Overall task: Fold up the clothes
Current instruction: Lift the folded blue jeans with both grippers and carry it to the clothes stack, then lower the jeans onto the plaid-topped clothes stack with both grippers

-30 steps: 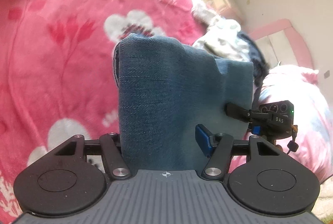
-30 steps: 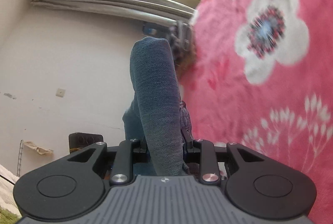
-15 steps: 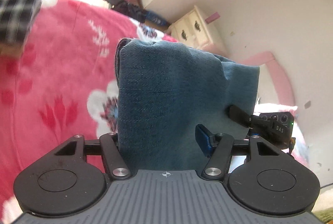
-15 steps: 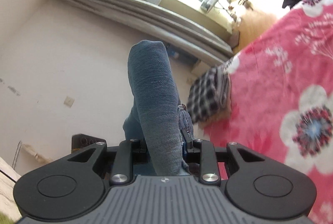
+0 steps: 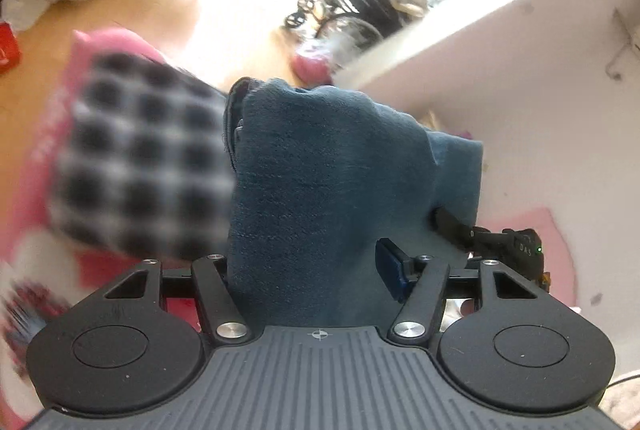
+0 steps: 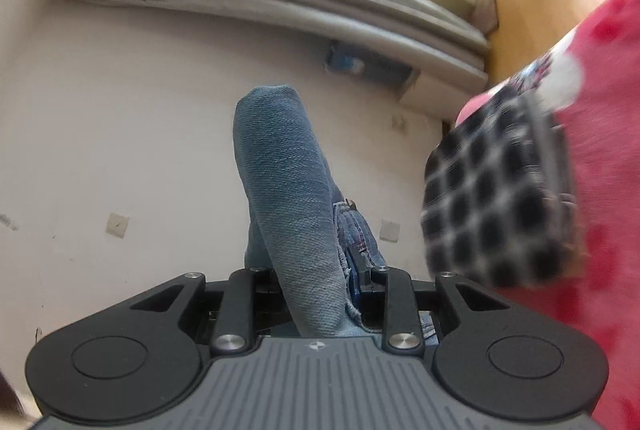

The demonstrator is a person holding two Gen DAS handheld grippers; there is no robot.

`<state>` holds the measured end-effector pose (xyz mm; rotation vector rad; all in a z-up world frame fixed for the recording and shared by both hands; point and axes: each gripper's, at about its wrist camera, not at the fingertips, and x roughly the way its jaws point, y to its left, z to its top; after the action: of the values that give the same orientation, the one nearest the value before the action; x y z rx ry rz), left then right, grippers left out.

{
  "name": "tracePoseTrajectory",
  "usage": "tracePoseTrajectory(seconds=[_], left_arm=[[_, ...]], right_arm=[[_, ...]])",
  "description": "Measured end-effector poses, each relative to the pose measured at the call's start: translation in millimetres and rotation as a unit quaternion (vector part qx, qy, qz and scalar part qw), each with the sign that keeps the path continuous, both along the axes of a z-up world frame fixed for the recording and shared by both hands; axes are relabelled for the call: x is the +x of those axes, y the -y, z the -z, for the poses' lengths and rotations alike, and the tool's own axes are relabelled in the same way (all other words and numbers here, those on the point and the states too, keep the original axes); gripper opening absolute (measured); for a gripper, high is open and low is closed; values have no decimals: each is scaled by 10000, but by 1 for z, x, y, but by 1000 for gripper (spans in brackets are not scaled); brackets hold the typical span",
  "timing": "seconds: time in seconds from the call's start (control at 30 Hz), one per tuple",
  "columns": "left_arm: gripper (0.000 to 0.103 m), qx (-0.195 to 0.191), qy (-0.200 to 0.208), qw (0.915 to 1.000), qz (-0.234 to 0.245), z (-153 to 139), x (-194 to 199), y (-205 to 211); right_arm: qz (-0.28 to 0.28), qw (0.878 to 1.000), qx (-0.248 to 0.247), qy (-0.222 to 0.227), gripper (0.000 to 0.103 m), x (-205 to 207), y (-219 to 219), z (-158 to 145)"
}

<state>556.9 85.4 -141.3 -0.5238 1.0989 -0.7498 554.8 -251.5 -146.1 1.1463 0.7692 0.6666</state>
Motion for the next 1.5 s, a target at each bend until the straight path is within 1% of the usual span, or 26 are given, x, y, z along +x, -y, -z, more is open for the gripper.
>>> tracePoseTrajectory(seconds=[0.07, 0.17, 0.23, 0.27, 0.37, 0.47, 0.53, 0.6, 0.63, 0.7, 0.77, 0.87, 0.97, 1.07, 1.13, 1.2, 1.3, 1.33, 1.37, 1.4, 1.43, 1.5], left_arm=[[61, 49, -29, 10000, -13, 10, 30, -13], [61, -73, -315, 9995, -65, 37, 76, -25], [61, -181, -602, 9979, -131, 54, 107, -26], [61, -195, -678, 9974, -114, 62, 120, -26], [61, -181, -849, 9962, -18, 85, 149, -24], [61, -67, -1041, 9945, 81, 111, 166, -23], [62, -77, -1168, 9931, -4, 126, 171, -24], [62, -171, -1255, 9919, -62, 133, 176, -24], [62, -243, -1307, 9911, -105, 134, 178, -26], [63, -361, -1331, 9903, -156, 131, 181, -29], [63, -440, -1244, 9911, -162, 122, 183, -28], [63, -562, -1243, 9906, -113, 110, 177, -34], [63, -604, -1246, 9904, -18, 95, 168, -41], [64, -457, -1280, 9907, 53, 90, 164, -37], [64, -361, -1328, 9905, 69, 100, 165, -33], [64, -225, -1419, 9896, 56, 120, 164, -27], [64, 71, -1560, 9877, -64, 154, 168, -22], [63, -8, -1589, 9872, -139, 157, 169, -24], [63, -120, -1620, 9865, -219, 160, 171, -27], [65, -232, -1651, 9856, -299, 163, 172, -29], [68, -252, -1539, 9873, -317, 160, 173, -31], [76, -97, -1283, 9913, -279, 150, 175, -36]], right_arm=[[-61, 9999, 12, -99, 30, 37, -23, 16], [-1, 9995, 87, -315, 30, 82, -41, 42], [70, 9987, 124, -484, 30, 106, -47, 59], [102, 9983, 123, -558, 30, 115, -49, 66], [248, 9963, 206, -798, 30, 135, -51, 90], [467, 9913, 357, -1180, 30, 140, -49, 122], [588, 9881, 388, -1369, 30, 140, -47, 138], [686, 9855, 380, -1507, 30, 140, -43, 150], [715, 9846, 363, -1555, 29, 140, -40, 154], [793, 9807, 530, -1706, 29, 137, -37, 155], [787, 9815, 552, -1657, 29, 137, -42, 146], [706, 9800, 807, -1677, 29, 128, -43, 130], [628, 9764, 1076, -1763, 29, 119, -42, 122], [485, 9752, 1167, -1815, 29, 115, -41, 121], [426, 9763, 1020, -1859, 29, 114, -36, 125], [430, 9750, 906, -1985, 29, 111, -29, 135], [497, 9742, 452, -2154, 29, 113, -22, 160], [521, 9737, 327, -2195, 29, 113, -20, 166], [523, 9747, 225, -2163, 29, 113, -17, 170], [506, 9769, 145, -2072, 31, 112, -16, 169], [494, 9783, 61, -2010, 34, 113, -14, 166], [399, 9811, -238, -1878, 39, 114, -12, 159]])
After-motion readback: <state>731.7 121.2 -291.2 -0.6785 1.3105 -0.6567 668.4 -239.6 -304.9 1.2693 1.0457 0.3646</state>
